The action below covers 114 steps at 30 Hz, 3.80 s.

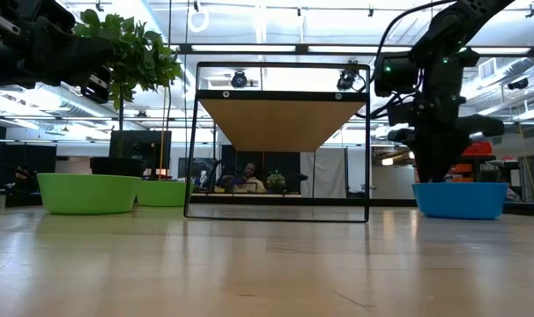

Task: Pick & Place Mini bowls
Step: Stack the top blue bowl on the blue bowl on the shelf

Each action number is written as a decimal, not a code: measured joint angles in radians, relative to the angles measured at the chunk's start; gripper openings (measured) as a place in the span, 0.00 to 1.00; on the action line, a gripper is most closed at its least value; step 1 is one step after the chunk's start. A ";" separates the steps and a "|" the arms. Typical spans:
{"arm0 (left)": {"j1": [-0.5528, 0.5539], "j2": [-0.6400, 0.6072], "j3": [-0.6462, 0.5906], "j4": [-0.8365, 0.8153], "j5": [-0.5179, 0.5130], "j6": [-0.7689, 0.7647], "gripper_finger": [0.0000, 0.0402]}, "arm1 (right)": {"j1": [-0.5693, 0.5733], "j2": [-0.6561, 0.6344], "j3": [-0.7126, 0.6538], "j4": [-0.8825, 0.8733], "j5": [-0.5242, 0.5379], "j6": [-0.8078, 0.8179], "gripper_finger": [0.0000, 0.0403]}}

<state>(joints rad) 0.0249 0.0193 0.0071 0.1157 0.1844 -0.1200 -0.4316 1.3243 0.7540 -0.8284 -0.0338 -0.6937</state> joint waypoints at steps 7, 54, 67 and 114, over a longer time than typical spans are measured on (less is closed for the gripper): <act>0.000 0.000 0.000 0.000 0.000 0.000 0.07 | 0.000 0.000 0.000 0.005 0.000 0.016 0.27; 0.000 0.000 0.000 0.000 0.000 0.000 0.07 | -0.003 0.072 0.033 0.006 0.026 -0.052 0.18; 0.000 0.000 0.000 0.000 0.000 0.000 0.07 | -0.003 0.071 0.033 0.005 0.026 -0.052 0.01; 0.000 0.000 0.000 0.000 0.000 0.000 0.07 | -0.027 0.037 0.520 -0.521 0.018 0.165 0.00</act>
<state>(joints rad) 0.0248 0.0193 0.0072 0.1156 0.1844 -0.1200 -0.4587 1.3617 1.2738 -1.3490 -0.0160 -0.5291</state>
